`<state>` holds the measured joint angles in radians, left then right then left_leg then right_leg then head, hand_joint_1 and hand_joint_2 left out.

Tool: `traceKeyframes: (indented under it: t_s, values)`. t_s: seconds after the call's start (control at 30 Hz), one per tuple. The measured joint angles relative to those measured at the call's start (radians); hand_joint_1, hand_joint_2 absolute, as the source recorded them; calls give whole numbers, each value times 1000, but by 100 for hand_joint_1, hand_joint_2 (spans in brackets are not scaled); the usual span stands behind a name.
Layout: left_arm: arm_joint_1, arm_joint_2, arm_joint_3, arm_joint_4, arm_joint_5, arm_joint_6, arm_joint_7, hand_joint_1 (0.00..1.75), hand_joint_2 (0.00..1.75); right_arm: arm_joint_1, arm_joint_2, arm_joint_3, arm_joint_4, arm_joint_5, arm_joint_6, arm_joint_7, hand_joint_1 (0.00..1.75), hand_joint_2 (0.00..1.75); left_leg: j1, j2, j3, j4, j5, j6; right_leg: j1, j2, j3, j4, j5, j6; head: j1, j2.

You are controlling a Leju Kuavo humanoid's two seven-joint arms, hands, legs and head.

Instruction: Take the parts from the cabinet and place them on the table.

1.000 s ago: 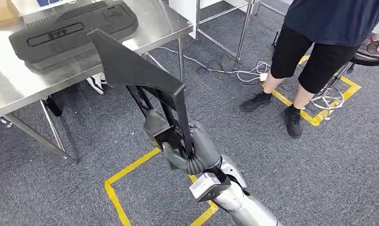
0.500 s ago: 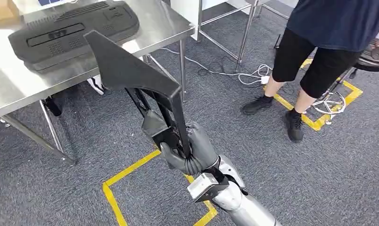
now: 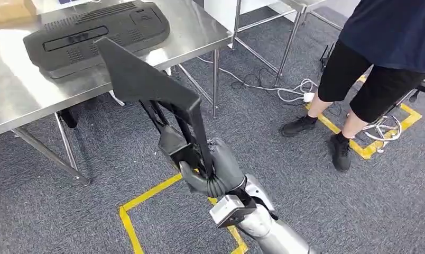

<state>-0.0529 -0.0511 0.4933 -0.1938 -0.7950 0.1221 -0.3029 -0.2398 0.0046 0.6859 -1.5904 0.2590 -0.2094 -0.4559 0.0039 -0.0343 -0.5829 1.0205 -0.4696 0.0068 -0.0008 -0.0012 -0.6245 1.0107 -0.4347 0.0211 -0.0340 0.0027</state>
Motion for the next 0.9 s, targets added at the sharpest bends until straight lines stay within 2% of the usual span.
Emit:
traceKeyframes:
  t_s: [0.03, 0.07, 0.1, 0.13, 0.2, 0.23, 0.27, 0.3, 0.33, 0.4, 0.43, 0.47, 0.5, 0.53, 0.57, 0.6, 0.77, 0.83, 0.9]
  values:
    - [2, 0, 0, 0, 0, 0, 0, 0, 175, 0, 0, 0, 0, 0, 0, 0, 175, 175, -1, 1, 5, 7, 3, -4, -1, 0, -1, -2, 3, -8, 2, 0]
    - [3, 2, 1, 0, 0, 0, 0, 0, 175, 0, 0, 0, 0, 0, 0, 0, 175, 175, 0, 1, 9, 9, -4, -10, -10, 1, 15, -5, 6, -12, -1, 0]
    - [2, 3, 1, 0, 0, 0, 0, 0, 175, 0, 2, 0, 0, 0, 0, 0, 175, 175, 1, 11, 0, 25, -15, -15, -12, 1, 27, -7, 4, -14, 2, 0]
    - [2, 3, 1, 0, 0, 0, 0, 0, 175, -1, 5, 0, 0, 0, 0, 0, 175, 175, 1, 19, -20, 73, -36, -19, -13, 0, 35, -7, -1, -22, -5, 0]
    - [2, 3, 1, 0, 0, 0, 0, 0, 175, 0, 5, 0, 1, 0, 0, 0, 175, 175, 6, 25, -100, 219, -91, -27, -11, -2, 46, -7, -10, -33, -3, 0]
    - [4, 3, 1, 0, 0, 0, 0, 0, 175, 1, 5, 0, 2, 0, 0, 0, 175, 175, 8, 26, -142, 283, -114, -30, -10, -1, 51, -7, -16, -34, -3, 0]
    - [6, 3, 1, 0, 0, 0, 0, 0, 175, 2, 5, 1, 3, 0, 0, 0, 175, 175, 10, 27, -168, 307, -110, -31, -10, 0, 59, -7, -22, -31, -3, 0]
    - [7, 3, 1, 0, 0, 0, 0, 0, 175, 2, 5, 1, 4, 0, 0, 0, 175, 175, 11, 27, -168, 281, -82, -32, -11, 2, 68, -6, -28, -30, -3, 0]
    - [7, 4, 1, 0, 0, 1, 1, 0, 175, 2, 5, 1, 4, -1, 0, 0, 175, 175, 12, 29, -145, 215, -30, -33, -13, 4, 80, -6, -36, -27, -4, 0]
    - [7, 5, 2, 0, 0, 3, 1, 0, 175, 2, 5, 1, 4, -1, 0, 0, 175, 175, 16, 33, -78, 42, 84, -32, -14, 4, 105, -7, -52, -18, -3, 0]
    - [9, 5, 2, 2, 0, 7, 1, 0, 175, 1, 5, 1, 5, 0, 0, 0, 175, 175, 12, 34, -77, 30, 62, -33, -9, 4, 114, -5, -57, -12, -2, 0]
    - [7, 4, 3, 2, 0, 16, -8, 0, 175, -1, 5, 1, 5, 0, 0, -1, 175, 175, 7, 35, -70, 13, 45, -21, -5, 3, 100, -3, -60, -7, -7, 0]
    - [6, 4, 3, 1, 1, 24, -16, 0, 175, 1, 4, 1, 6, 3, 0, -1, 175, 175, 7, 35, -68, 18, 66, -12, -3, 2, 98, -2, -64, -1, -2, 0]
    - [9, 3, 6, 1, 3, 31, -25, 0, 175, 3, 4, 1, 6, 6, 0, -3, 175, 175, 11, 35, -68, 14, 71, -14, -3, 2, 101, -1, -69, 0, -3, 0]
    - [10, -2, 9, 1, 3, 37, -32, 0, 175, 4, 2, 2, 6, 8, 0, -4, 175, 175, 9, 35, -69, 13, 73, -19, -3, 2, 101, -3, -64, -5, -3, 0]
    - [9, -1, 12, 0, 3, 41, -35, 0, 175, 4, 0, 2, 6, 8, -1, -5, 175, 175, 8, 31, -70, 13, 73, -18, -4, 1, 103, -9, -65, -5, -3, 0]
    - [6, -2, 19, 0, 6, 48, -41, 0, 175, 4, -2, 2, 6, 11, -1, -6, 175, 175, 7, 24, -71, 13, 65, -10, -5, -3, 112, -29, -65, -4, -3, 0]
    - [6, -2, 20, 0, 6, 48, -41, 0, 175, 4, -2, 2, 6, 11, -1, -6, 175, 175, 6, 24, -70, 13, 62, -7, -5, -3, 104, -31, -65, -3, -3, 0]
    - [5, -3, 22, 0, 6, 48, -42, 0, 175, 4, -2, 2, 6, 11, -1, -6, 175, 175, 1, 24, -70, 16, 58, -1, -7, -3, 104, -35, -66, 7, -3, 0]
